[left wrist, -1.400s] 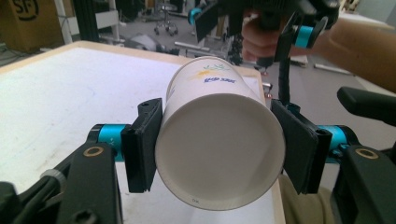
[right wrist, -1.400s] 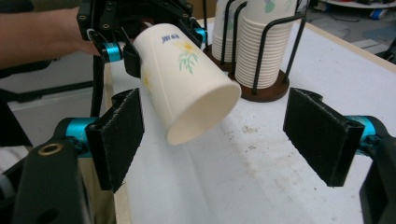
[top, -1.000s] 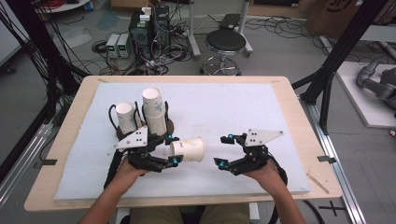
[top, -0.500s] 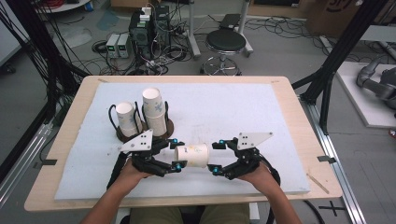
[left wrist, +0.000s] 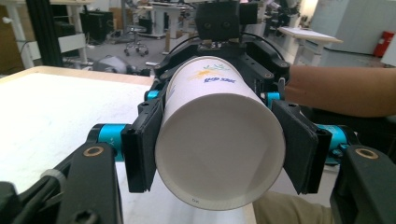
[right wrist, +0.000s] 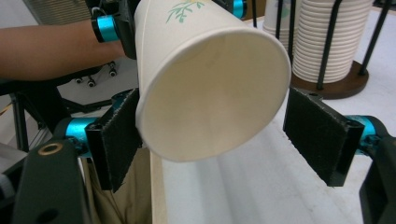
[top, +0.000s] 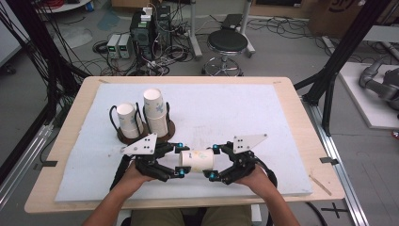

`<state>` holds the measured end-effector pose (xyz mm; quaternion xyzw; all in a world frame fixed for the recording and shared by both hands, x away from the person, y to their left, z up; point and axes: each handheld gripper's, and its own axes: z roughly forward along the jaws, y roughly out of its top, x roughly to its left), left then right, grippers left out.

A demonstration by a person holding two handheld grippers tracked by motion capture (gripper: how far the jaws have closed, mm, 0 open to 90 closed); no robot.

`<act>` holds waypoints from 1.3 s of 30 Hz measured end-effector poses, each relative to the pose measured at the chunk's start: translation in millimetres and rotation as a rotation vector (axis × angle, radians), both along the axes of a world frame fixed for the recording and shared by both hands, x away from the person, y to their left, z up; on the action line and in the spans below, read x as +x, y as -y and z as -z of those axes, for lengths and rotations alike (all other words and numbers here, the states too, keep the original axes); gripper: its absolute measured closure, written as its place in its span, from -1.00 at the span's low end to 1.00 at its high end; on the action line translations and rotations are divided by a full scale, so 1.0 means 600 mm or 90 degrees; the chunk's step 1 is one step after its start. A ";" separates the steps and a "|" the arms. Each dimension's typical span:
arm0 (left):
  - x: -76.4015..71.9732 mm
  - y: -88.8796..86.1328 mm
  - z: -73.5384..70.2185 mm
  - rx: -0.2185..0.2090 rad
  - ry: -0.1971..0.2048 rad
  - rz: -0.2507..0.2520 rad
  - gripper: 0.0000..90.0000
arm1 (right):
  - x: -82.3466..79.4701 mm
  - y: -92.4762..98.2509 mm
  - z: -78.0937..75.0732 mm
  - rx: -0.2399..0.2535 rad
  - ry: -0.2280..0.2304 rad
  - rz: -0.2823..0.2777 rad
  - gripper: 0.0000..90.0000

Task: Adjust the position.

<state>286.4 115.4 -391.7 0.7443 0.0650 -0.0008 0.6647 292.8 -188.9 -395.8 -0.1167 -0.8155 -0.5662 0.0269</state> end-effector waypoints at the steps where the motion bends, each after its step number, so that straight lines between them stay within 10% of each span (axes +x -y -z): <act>1: -0.001 0.001 0.000 0.000 0.001 0.003 -0.17 | -0.001 -0.001 0.000 0.000 -0.001 -0.004 -0.53; 26: -0.002 0.001 0.003 -0.003 -0.002 0.023 -0.18 | -0.002 0.007 -0.004 0.054 -0.012 -0.038 -0.20; 30: -0.003 0.003 0.003 0.018 -0.029 0.009 -0.31 | -0.002 0.007 -0.006 0.048 -0.015 -0.038 -0.20; 31: -0.002 0.005 0.002 0.030 -0.057 -0.008 -0.61 | -0.002 0.009 -0.007 0.044 -0.018 -0.039 -0.20; 39: -0.006 0.001 -0.009 0.068 -0.044 -0.010 -0.67 | -0.002 0.018 -0.018 0.013 -0.021 -0.024 -0.21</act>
